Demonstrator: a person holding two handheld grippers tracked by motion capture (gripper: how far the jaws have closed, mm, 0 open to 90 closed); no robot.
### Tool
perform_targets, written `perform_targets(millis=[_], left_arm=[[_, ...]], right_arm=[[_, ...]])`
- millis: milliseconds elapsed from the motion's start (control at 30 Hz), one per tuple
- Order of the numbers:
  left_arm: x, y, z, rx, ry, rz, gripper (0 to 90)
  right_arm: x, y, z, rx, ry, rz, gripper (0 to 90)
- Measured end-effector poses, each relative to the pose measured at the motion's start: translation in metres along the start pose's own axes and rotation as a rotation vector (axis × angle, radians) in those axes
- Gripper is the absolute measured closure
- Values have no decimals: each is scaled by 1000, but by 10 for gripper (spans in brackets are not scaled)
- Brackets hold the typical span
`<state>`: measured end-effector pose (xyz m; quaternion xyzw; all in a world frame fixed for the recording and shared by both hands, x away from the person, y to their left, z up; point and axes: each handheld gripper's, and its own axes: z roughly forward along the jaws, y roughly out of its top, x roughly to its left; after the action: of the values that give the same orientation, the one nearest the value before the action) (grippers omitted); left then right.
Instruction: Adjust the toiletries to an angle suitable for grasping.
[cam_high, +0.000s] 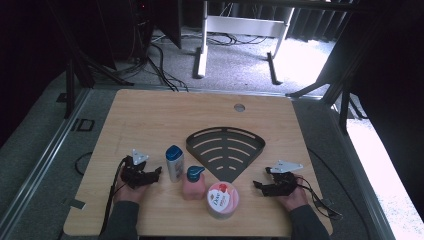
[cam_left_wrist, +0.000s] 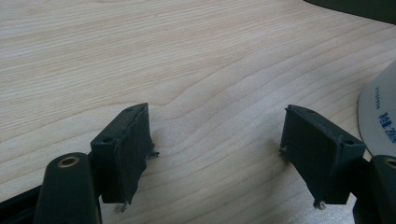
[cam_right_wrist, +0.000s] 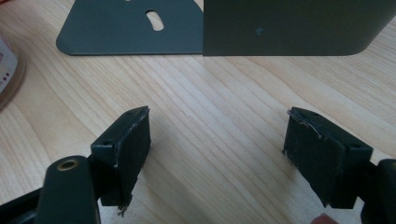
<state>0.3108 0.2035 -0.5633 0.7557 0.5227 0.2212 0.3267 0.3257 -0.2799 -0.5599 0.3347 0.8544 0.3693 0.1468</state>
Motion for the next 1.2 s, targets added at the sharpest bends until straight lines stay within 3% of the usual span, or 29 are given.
perform_targets(millis=[133,233,300,333,367,400,433,667,767,833,1033,1200], left_arm=[[-1,1,-3,4,-14,12,418],[-2,2,-5,17,-33,26,455],[-2,2,-6,20,-37,29,613],[0,2,-10,34,-89,16,718],[0,2,-10,34,-89,16,772],[1,1,-13,29,-133,0,825],[1,1,-16,23,-148,0,887],[-10,-2,-32,6,-207,31,900],[-12,-3,-34,2,-207,38,900],[-20,-6,-42,-3,-214,74,900],[-29,-11,-55,-28,-244,108,900],[-43,-13,-66,-63,-281,161,900]], right_arm=[[0,0,0,0,0,1,224],[0,0,0,0,0,1,224],[0,0,0,0,0,1,224],[0,0,0,0,-1,1,225],[0,0,0,0,-1,2,224],[0,0,0,0,-1,2,224],[0,0,0,0,-1,1,224],[0,0,0,0,-1,1,225],[0,0,0,0,-1,2,228],[0,0,0,-2,-4,4,232],[0,0,0,-2,-4,3,233],[0,0,0,-2,-4,4,233]])
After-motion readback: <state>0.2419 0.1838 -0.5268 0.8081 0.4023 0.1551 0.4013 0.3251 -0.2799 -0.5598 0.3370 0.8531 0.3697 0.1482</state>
